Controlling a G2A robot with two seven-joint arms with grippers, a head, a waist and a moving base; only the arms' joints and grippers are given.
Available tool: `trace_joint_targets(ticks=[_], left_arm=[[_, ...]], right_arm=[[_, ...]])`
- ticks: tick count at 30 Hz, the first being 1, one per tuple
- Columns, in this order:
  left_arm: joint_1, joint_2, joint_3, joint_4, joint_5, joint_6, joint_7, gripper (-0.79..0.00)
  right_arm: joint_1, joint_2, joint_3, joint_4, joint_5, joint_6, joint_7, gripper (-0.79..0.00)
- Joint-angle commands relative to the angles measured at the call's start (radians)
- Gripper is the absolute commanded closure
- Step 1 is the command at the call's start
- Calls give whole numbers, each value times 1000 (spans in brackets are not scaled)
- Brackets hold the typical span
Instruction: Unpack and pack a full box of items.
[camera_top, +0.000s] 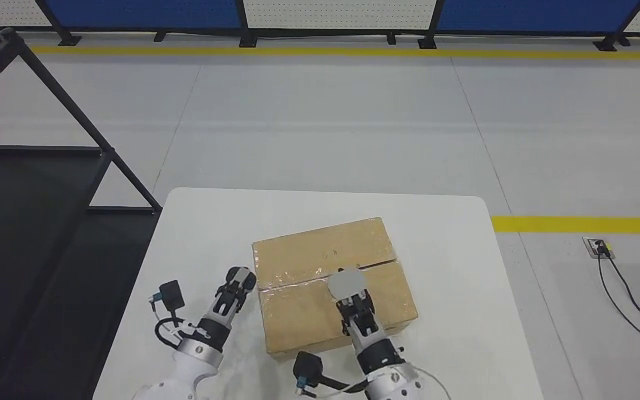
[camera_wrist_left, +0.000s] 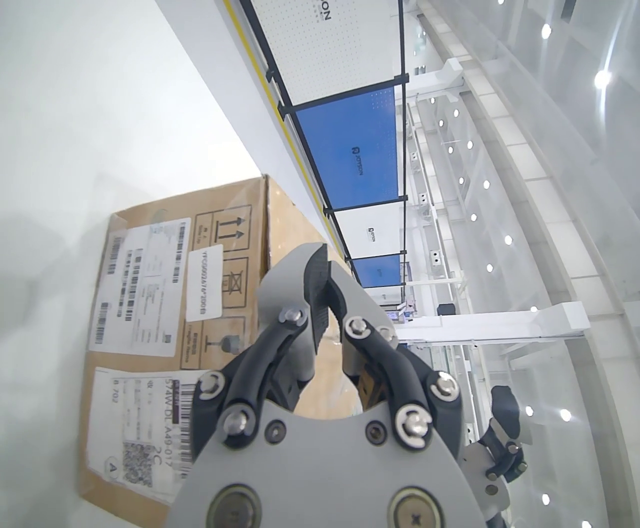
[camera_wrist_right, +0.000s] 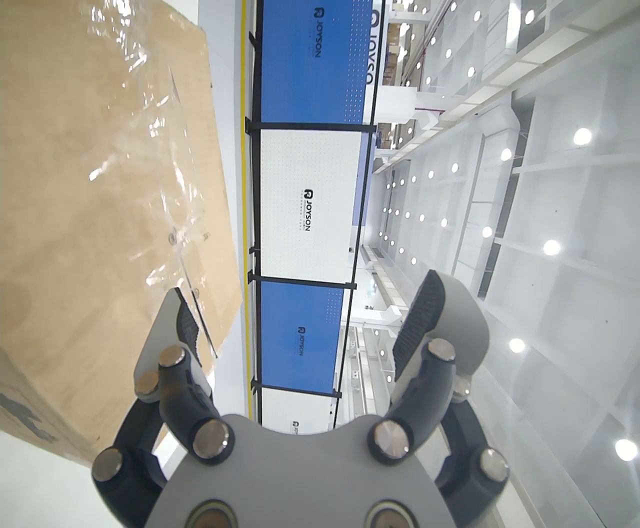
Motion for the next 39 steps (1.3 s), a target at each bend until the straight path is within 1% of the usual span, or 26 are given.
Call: trace_joint_targets(ticks=[1, 2, 3, 4, 6, 9, 14, 16, 19, 22, 25, 28, 30, 32, 33, 34, 35, 36, 39], left_arm=[[6, 1, -10, -6, -12, -5, -7, 0], [10, 1, -16, -10, -17, -9, -7, 0], [13, 2, -20, -13, -20, -13, -6, 0], [17, 2, -25, -16, -24, -18, -4, 0], [26, 2, -36, -22, -32, -24, 3, 0], [40, 2, -53, -25, -48, -28, 22, 0], [40, 2, -53, -25, -48, -28, 22, 0], [40, 2, -52, -24, -48, -28, 21, 0], [38, 2, -48, -22, -51, -31, 16, 0], [35, 2, -50, -21, -53, -34, 15, 0], [42, 3, -57, -23, -74, -49, 5, 0], [50, 6, -69, -23, -87, -73, -36, 0], [52, 8, -75, -21, -88, -80, -56, 0], [51, 9, -75, -23, -85, -86, -77, 0], [50, 10, -73, -24, -83, -88, -88, -28], [49, 11, -72, -26, -80, -87, -94, -197], [48, 11, -70, -27, -78, -85, -97, -419], [47, 11, -68, -29, -76, -83, -98, -785], [42, 11, -62, -33, -76, -75, -99, -785]], right_arm=[[20, -9, 4, 32, 38, 25, 5, -785], [34, -16, 6, 46, 63, 31, 19, -471], [50, -23, 4, 57, 88, 36, 23, -259], [64, -29, 2, 67, 107, 40, 26, 0], [83, -35, -2, 77, 97, 13, 40, 0], [83, -35, -2, 77, 97, 13, 40, 0], [80, -35, 0, 80, 105, 16, 33, 0], [89, -41, 7, 101, 143, -7, 16, 0], [136, -59, 8, 139, 218, -52, 35, 0], [172, -74, 11, 159, 271, -55, 54, 0], [173, -79, 20, 150, 295, -41, 28, 0], [145, -74, 43, 118, 295, -20, -42, -6], [109, -65, 73, 98, 290, 2, -94, -132], [70, -57, 103, 78, 275, 9, -119, -185], [52, -53, 116, 68, 271, 3, -132, -237], [36, -49, 129, 56, 270, -9, -150, -299], [22, -45, 145, 44, 269, -19, -169, -308], [6, -42, 162, 37, 275, -33, -185, -314], [-28, -32, 202, 19, 293, -83, -230, -342]])
